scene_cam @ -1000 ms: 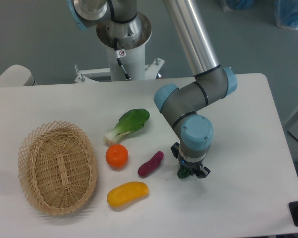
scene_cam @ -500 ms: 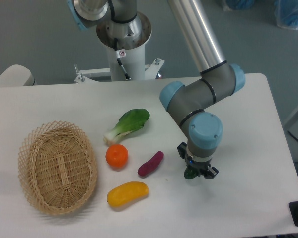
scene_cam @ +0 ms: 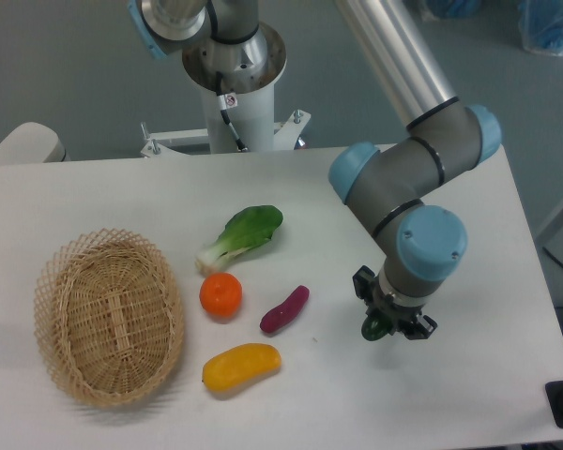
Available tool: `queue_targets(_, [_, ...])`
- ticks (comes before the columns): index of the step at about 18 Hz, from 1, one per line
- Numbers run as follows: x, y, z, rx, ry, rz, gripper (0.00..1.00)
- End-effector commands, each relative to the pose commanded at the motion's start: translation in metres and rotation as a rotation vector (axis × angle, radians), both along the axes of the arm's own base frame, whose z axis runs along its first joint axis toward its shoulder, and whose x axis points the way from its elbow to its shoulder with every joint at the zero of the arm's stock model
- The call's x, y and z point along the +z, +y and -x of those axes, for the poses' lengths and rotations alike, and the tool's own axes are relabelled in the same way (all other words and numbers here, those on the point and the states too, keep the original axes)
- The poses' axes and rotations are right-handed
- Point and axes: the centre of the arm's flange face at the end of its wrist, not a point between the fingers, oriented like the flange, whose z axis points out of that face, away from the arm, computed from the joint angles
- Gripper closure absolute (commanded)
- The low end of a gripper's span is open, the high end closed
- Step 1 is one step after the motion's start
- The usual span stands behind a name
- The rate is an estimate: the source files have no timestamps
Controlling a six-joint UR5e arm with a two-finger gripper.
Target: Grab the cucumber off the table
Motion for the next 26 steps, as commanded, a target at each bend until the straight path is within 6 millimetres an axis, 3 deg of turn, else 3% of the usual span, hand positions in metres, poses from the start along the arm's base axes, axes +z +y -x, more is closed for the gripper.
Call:
queue_targets(7, [-0.001, 0.010, 0.016, -0.012, 0.017, -0.006, 0.85])
queue_targets(15, [-0.004, 0.011, 0.012, -0.084, 0.023, 0.004, 0.81])
queue_targets(26, [-0.005, 0.011, 0.010, -0.098, 0.021, 0.001, 0.84])
